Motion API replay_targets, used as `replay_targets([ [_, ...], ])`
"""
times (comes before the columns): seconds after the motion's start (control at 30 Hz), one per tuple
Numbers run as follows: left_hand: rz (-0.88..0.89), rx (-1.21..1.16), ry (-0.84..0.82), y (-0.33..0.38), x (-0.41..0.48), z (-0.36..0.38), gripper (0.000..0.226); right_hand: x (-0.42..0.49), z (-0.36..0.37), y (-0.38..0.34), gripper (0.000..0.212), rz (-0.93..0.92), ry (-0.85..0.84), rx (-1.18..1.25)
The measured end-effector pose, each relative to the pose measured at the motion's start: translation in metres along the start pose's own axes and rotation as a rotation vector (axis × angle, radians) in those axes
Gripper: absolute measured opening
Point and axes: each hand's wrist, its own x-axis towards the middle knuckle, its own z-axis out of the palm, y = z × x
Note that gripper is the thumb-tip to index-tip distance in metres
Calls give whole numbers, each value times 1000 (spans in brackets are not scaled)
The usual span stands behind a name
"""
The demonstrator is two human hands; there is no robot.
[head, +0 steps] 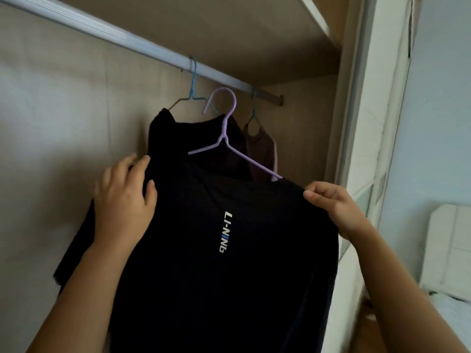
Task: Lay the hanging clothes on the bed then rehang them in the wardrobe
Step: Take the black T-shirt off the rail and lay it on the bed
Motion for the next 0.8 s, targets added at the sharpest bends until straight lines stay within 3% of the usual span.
replay_targets([
  [0.1, 17, -30, -61, 16, -17, 18, 40, -33, -24, 7, 32, 53, -3, 64],
  [0.23, 47, -152, -151, 45, -48, 45, 28, -78, -56, 11, 20, 142, 28, 88],
  [0.43, 102, -436, -342, 101, -126, 72, 13, -167, -97, 44, 35, 331, 225, -213],
  [0.6, 188, -591, -541, 138, -197, 84, 14, -268, -98, 68, 34, 525, 403, -462],
  [0.8, 352, -769, -795, 171, -268, 101, 23, -391, -66, 83, 37, 810, 611, -552],
])
